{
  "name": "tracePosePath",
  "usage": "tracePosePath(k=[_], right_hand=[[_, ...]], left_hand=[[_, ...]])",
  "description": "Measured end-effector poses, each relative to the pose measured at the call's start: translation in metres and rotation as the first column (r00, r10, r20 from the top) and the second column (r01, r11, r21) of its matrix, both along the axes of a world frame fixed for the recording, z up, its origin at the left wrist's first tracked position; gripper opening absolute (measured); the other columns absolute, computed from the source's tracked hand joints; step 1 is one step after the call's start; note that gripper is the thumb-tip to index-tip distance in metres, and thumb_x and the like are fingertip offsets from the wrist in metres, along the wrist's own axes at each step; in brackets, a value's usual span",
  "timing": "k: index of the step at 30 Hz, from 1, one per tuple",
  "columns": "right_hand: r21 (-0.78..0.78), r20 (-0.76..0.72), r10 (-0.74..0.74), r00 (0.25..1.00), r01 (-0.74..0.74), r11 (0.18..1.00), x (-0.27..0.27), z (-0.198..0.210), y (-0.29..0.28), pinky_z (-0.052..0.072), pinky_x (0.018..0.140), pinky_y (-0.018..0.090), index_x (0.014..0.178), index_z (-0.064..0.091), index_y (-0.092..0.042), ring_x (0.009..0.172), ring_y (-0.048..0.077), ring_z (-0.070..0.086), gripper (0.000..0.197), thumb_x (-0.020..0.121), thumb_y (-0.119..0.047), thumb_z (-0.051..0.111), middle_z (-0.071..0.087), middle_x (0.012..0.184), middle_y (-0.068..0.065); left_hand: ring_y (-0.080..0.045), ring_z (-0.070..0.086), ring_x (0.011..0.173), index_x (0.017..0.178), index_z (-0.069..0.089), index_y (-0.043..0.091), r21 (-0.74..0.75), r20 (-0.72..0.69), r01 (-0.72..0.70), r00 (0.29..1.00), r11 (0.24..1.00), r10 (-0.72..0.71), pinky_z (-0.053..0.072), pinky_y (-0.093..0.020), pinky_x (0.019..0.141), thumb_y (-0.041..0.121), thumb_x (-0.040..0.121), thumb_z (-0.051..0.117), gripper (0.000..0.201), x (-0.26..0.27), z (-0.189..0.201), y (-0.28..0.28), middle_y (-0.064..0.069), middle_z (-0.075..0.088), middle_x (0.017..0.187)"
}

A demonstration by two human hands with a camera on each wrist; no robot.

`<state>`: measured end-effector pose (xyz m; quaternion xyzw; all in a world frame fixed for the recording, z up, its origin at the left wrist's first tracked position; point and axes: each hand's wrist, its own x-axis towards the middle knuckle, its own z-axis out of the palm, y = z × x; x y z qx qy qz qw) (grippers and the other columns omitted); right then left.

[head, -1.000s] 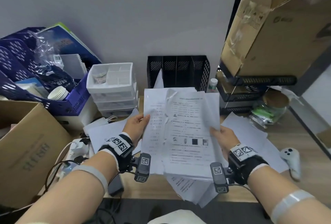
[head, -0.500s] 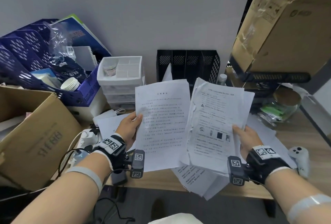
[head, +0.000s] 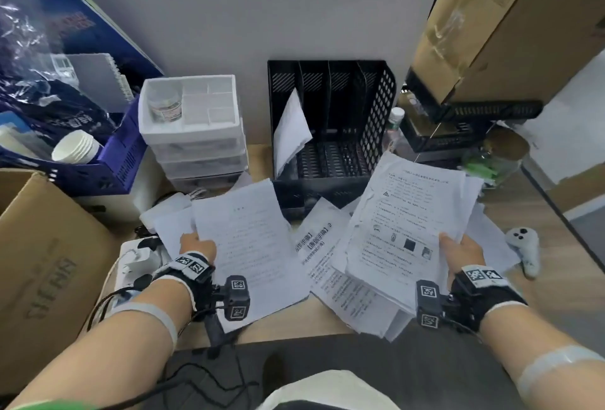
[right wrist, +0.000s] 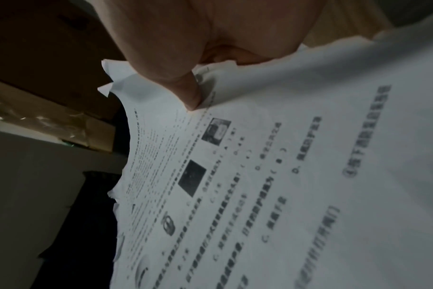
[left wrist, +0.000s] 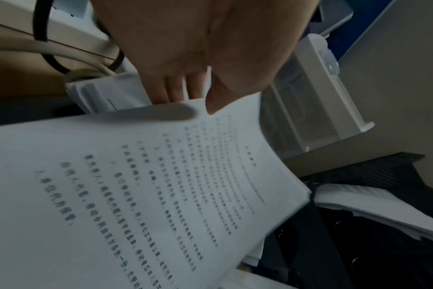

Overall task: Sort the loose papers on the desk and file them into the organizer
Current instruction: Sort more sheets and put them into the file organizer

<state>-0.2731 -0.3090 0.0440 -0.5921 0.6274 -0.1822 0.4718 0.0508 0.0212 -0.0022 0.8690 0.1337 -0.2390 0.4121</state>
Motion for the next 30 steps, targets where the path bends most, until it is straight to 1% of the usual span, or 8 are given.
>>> tracePosePath(k=[3,5,7,10,12,17,22,30], right_hand=[[-0.028,-0.102,0.001,0.995,-0.004,1.000,0.001,0.005,0.014,0.043,0.100,0.041,0.131,0.056,-0.002,0.118,0.038,0.057,0.040,0.097,-0.022,0.051,0.058,0.134,0.019],[-0.030,-0.115,0.062,0.991,-0.066,0.997,0.008,0.011,0.028,0.045,0.095,0.038,0.127,0.058,-0.004,0.109,0.034,0.058,0.037,0.096,-0.023,0.049,0.060,0.128,0.018],[-0.023,-0.105,0.155,0.982,-0.158,0.987,0.019,0.014,0.045,0.042,0.084,0.033,0.123,0.060,-0.005,0.098,0.027,0.055,0.033,0.097,-0.022,0.049,0.061,0.112,0.010],[0.011,-0.049,0.265,0.963,-0.265,0.964,0.035,0.009,0.070,0.045,0.081,0.031,0.118,0.064,-0.013,0.094,0.025,0.060,0.029,0.096,-0.027,0.054,0.065,0.109,0.006],[0.043,-0.052,0.356,0.933,-0.354,0.934,0.042,0.001,0.082,0.047,0.075,0.031,0.113,0.065,-0.018,0.090,0.022,0.063,0.026,0.095,-0.033,0.056,0.067,0.105,0.004],[0.192,-0.081,0.468,0.880,-0.447,0.874,0.034,-0.045,0.090,0.053,0.088,0.037,0.113,0.060,-0.021,0.099,0.023,0.064,0.023,0.093,-0.030,0.062,0.066,0.107,0.004],[0.248,-0.400,0.514,0.758,-0.450,0.858,0.005,-0.086,0.068,0.040,0.103,0.031,0.133,0.050,-0.024,0.125,0.024,0.053,0.046,0.089,-0.029,0.061,0.052,0.139,0.007],[0.145,-0.687,0.613,0.390,-0.753,0.642,0.052,-0.094,0.013,0.031,0.115,0.048,0.150,0.022,-0.026,0.141,0.026,0.033,0.080,0.082,-0.040,0.063,0.034,0.154,0.002]], left_hand=[[-0.041,0.036,0.138,0.143,0.035,0.003,0.085,0.060,-0.084,0.995,0.993,0.079,0.028,-0.047,0.116,0.017,0.091,0.060,0.059,0.002,0.000,-0.015,-0.024,0.038,0.149],[-0.038,0.047,0.131,0.135,0.045,0.005,-0.050,0.115,0.134,0.985,0.990,-0.127,0.038,-0.046,0.109,0.024,0.087,0.072,0.058,-0.004,0.007,-0.037,-0.020,0.048,0.141],[-0.029,0.061,0.121,0.130,0.054,0.008,-0.363,-0.023,0.311,0.939,0.878,-0.342,0.047,-0.043,0.104,0.037,0.088,0.073,0.055,-0.019,0.020,-0.063,-0.013,0.063,0.129],[-0.021,0.068,0.114,0.127,0.060,0.014,-0.573,-0.204,0.441,0.739,0.690,-0.642,0.052,-0.038,0.101,0.037,0.089,0.071,0.045,-0.048,0.028,-0.087,-0.005,0.071,0.123],[-0.024,0.071,0.109,0.124,0.064,0.013,-0.583,-0.246,0.482,0.663,0.654,-0.707,0.058,-0.037,0.092,0.024,0.092,0.069,0.034,-0.061,0.017,-0.095,-0.006,0.074,0.120],[-0.037,0.070,0.102,0.106,0.071,0.013,-0.283,-0.168,0.548,0.780,0.787,-0.603,0.056,-0.053,0.094,0.037,0.082,0.070,0.035,-0.045,-0.027,-0.076,-0.017,0.073,0.115],[-0.041,0.063,0.106,0.124,0.061,-0.005,0.065,-0.088,0.475,0.879,0.878,-0.469,0.048,-0.038,0.082,0.019,0.096,0.059,0.037,-0.021,-0.035,-0.049,-0.027,0.065,0.119],[-0.032,0.064,0.094,0.118,0.065,0.005,0.020,-0.189,0.477,0.865,0.878,-0.466,0.052,-0.035,0.076,0.029,0.094,0.060,0.034,-0.034,-0.043,-0.035,-0.014,0.069,0.106]])
